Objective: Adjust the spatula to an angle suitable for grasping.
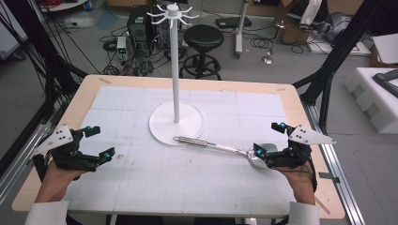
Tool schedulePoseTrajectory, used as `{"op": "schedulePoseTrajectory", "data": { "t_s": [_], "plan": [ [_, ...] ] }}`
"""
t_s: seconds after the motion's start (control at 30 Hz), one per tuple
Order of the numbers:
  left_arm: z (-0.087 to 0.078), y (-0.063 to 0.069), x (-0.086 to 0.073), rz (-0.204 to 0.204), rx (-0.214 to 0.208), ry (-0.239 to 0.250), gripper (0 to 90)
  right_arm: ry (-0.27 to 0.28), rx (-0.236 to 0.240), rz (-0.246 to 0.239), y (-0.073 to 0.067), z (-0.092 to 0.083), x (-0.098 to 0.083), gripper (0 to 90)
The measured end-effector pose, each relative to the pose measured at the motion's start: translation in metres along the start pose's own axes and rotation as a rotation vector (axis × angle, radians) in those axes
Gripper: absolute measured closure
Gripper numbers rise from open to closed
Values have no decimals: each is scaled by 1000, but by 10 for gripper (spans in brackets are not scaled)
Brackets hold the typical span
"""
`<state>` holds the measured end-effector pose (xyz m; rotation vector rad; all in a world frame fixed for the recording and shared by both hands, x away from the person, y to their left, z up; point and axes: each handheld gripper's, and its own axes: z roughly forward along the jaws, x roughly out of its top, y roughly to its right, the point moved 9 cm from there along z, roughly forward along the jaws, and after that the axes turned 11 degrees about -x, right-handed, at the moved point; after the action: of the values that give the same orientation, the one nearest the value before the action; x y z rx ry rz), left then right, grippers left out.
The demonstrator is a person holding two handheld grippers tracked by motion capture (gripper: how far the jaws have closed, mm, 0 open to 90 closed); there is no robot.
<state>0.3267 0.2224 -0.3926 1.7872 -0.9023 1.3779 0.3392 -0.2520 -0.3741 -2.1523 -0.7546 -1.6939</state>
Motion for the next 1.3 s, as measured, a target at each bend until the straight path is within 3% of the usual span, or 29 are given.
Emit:
{"op": "schedulePoseTrajectory", "data": {
  "t_s": [0.4, 0.57, 0.67, 0.8, 1.0, 1.13, 1.2, 1.23, 1.27, 1.3],
  "plan": [
    [-1, -1, -1, 6, 14, -16, 17, -20, 18, -11, -1, 5, -4, 0],
    [-3, -1, -3, 8, 8, -17, 17, -86, -4, -60, -3, 14, -7, 0],
    [-3, -1, -6, 5, 6, -25, 17, -71, 2, -62, -5, 18, 0, 0],
    [-4, -2, -6, 3, 3, -17, 17, -108, -11, -82, -3, 24, 7, 0],
    [-3, -3, -7, 3, 4, -20, 17, -173, 25, -104, -3, 34, 16, 0],
    [-1, -3, -7, 0, 2, -19, 17, -235, 74, -130, -8, 45, 16, 0],
    [-1, -4, -8, 3, 3, -25, 17, -271, 93, -154, -11, 51, 14, 0],
    [-1, -4, -8, 3, 3, -26, 17, -315, 109, -183, -14, 59, 12, 0],
    [-1, -4, -8, 3, 3, -26, 17, -315, 109, -183, -14, 59, 12, 0],
    [-1, -4, -8, 4, 2, -27, 17, -341, 138, -201, -19, 65, 12, 0]
  ]
}}
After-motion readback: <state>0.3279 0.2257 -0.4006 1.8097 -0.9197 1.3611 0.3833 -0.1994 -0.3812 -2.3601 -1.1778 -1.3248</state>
